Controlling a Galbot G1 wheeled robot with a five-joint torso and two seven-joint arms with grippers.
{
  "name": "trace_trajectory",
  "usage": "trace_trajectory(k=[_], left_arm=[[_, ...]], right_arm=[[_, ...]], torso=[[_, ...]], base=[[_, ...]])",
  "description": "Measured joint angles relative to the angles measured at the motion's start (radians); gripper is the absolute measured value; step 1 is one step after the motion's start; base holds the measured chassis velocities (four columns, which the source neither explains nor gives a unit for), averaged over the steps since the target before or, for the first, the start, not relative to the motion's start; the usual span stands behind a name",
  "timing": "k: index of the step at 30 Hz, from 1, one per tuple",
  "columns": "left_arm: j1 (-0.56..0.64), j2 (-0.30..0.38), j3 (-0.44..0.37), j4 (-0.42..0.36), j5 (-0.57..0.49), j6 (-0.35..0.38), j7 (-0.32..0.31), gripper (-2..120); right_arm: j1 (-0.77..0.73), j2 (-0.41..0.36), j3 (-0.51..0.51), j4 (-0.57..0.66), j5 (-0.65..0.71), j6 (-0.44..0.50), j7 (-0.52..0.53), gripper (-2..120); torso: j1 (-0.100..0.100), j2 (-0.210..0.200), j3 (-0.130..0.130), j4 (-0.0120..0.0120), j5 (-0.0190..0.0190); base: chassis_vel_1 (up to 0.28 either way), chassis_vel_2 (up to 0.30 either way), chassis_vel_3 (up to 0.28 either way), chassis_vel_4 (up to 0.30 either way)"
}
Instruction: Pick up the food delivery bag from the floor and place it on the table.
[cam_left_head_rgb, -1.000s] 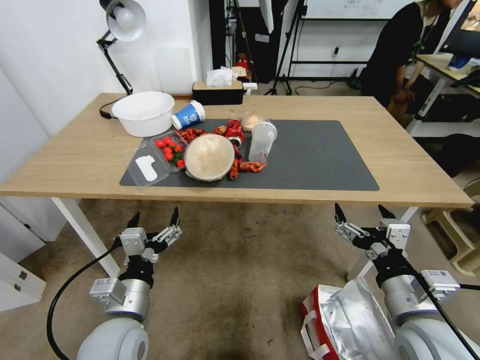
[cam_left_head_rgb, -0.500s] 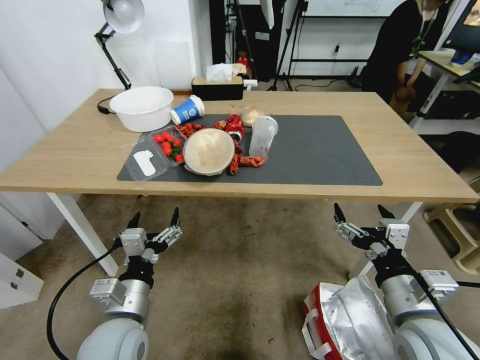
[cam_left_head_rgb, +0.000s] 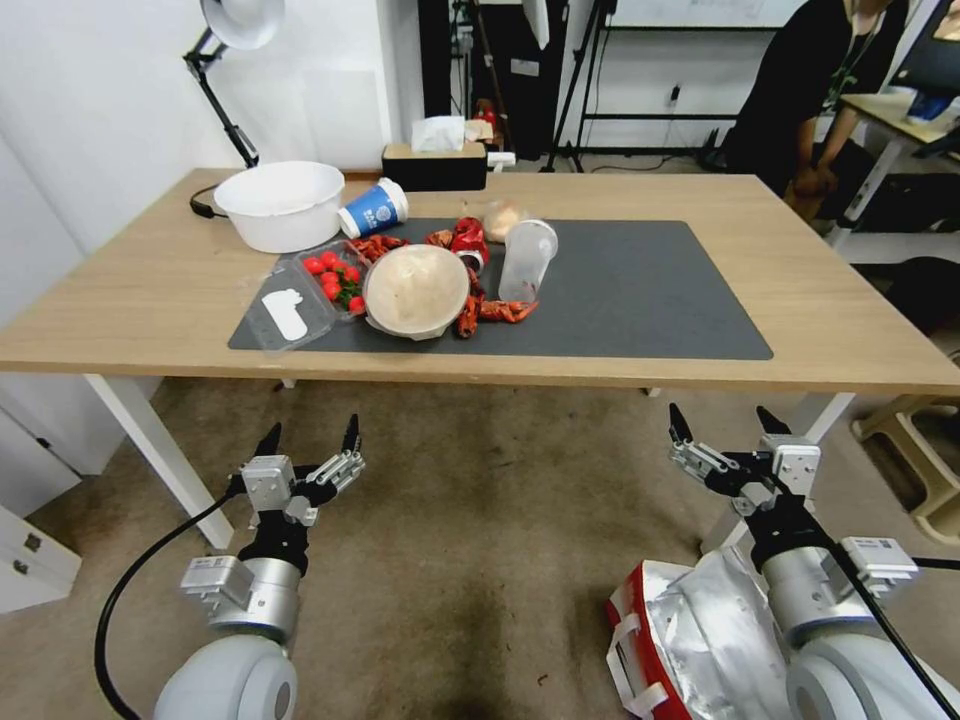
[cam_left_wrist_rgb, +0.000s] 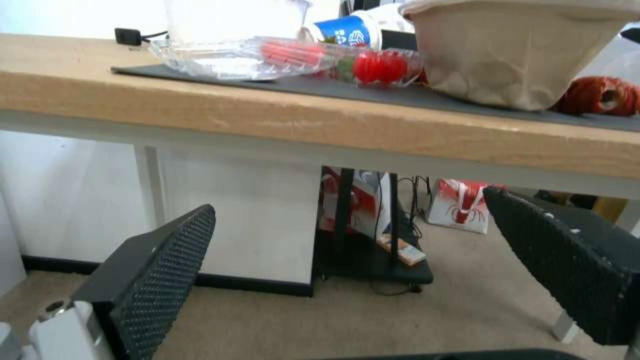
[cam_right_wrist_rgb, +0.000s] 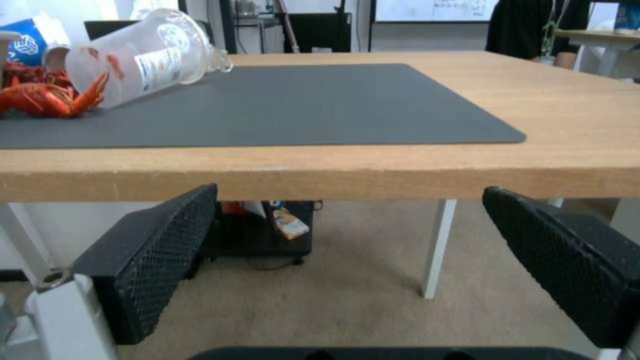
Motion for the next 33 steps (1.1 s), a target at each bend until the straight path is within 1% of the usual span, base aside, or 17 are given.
trace_trajectory(k=[6,17,21,26,33], left_arm=[[0.001,0.001,-0.001,0.001,0.000,-0.003,0.001,100],[0.000,0.002,0.000,0.001,-0.001,-0.009,0.002,100],[0.001,0.002,0.002,0.001,-0.001,-0.010,0.002,100],[0.001,0.003,0.003,0.002,-0.002,-0.010,0.003,100],[0.002,0.005,0.002,0.001,-0.002,-0.010,0.003,100]], right_arm=[[0.001,0.002,-0.001,-0.001,0.000,0.000,0.000,100],[-0.001,0.001,0.002,0.002,0.001,-0.001,0.002,100],[-0.003,-0.001,0.003,0.004,0.001,-0.001,0.003,100],[-0.003,-0.004,0.005,0.004,0.002,-0.001,0.004,100],[-0.002,-0.008,0.007,0.005,0.005,-0.001,0.005,100]], torso=[[-0.012,-0.030,-0.018,0.0001,0.0000],[-0.029,-0.071,-0.042,0.0000,0.0000],[-0.037,-0.093,-0.056,0.0000,0.0000],[-0.042,-0.105,-0.064,0.0000,0.0000],[-0.055,-0.135,-0.080,0.0000,0.0000]], base=[[0.000,0.000,0.000,0.000],[0.000,0.000,0.000,0.000],[0.000,0.000,0.000,0.000],[0.000,0.000,0.000,0.000],[0.000,0.000,0.000,0.000]])
